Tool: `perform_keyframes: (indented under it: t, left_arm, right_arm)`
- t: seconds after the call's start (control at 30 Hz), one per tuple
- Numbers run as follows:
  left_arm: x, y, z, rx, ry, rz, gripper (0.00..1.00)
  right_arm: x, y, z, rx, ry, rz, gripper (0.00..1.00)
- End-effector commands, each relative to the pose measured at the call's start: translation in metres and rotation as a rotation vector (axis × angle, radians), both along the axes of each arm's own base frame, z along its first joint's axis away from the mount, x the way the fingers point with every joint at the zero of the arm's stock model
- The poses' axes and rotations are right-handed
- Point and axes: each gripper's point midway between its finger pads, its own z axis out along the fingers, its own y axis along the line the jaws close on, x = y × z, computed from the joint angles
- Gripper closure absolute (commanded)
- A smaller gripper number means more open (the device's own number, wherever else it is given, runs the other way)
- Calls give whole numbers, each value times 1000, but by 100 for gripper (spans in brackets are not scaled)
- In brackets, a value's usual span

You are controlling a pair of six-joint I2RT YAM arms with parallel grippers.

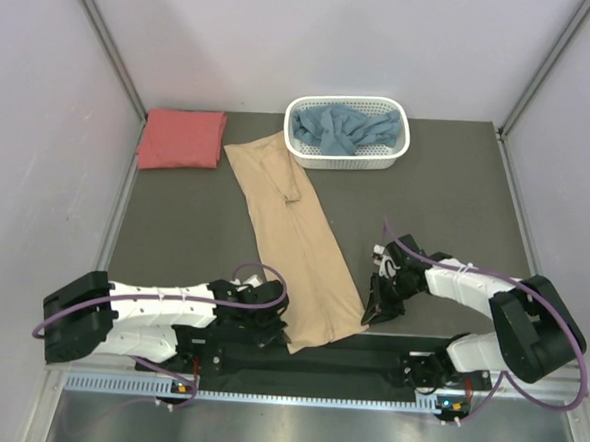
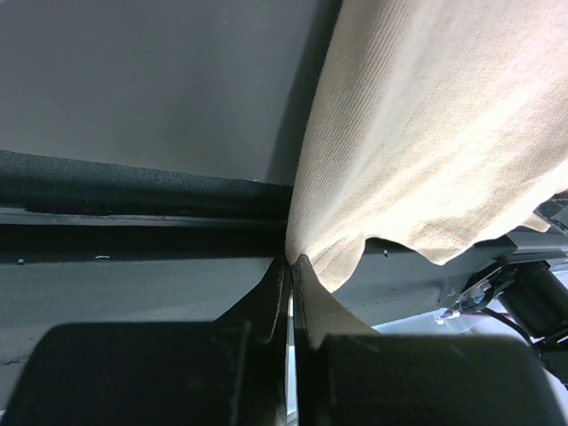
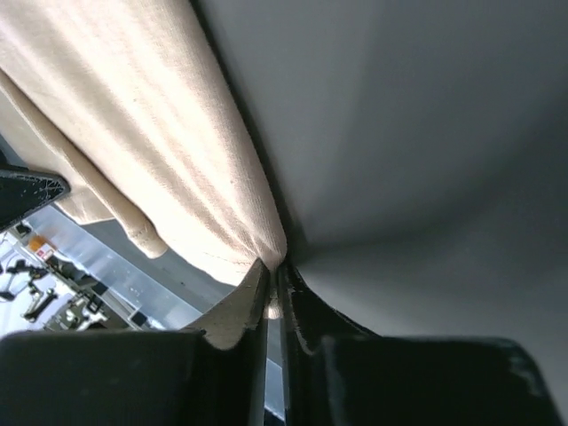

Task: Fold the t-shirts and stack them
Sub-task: Fold the tshirt

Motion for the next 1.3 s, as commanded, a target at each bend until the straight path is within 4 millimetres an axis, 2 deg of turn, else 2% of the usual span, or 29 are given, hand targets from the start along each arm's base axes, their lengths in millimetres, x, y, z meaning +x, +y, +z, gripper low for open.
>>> perform_keyframes:
  t: [0.0,0.07,0.27,0.53,0.8,0.97,1.0,1.1,1.13,1.17,1.27]
  left_arm:
    - [-3,-2,3,-24,13,19,100]
    - [-5,1,2,-14,19,29,100]
    - [-15,7,6,-5,26,48,100]
    - [-28,19,9,27,27,70,100]
    - [-34,22,13,31,27,54,100]
    - [-18,29,30,44,-51,100,100]
    - [-9,31,34,43,-91,139,100]
    - [5,35,49,7,-160,193,100]
    - [12,36,56,-12,-195,215,100]
    - [17,37,62,-22,-206,235,100]
    - [30,41,72,-22,-240,260,100]
  right_arm:
    - [3,-16,-23,-113,-59,-13,96]
    - [1,-17,-22,-113,-60,-19,100]
    - [-2,-19,-6,-88,-100,-22,100]
    - [-15,-9,7,-13,-85,-9,100]
    - [-17,1,22,33,-99,-10,100]
    - [13,15,48,61,-202,4,100]
    - [19,18,53,66,-215,7,100]
    - [41,32,74,89,-261,27,100]
    - [53,39,87,107,-298,45,100]
    - [58,43,86,98,-291,57,100]
    - [79,56,99,104,-303,94,100]
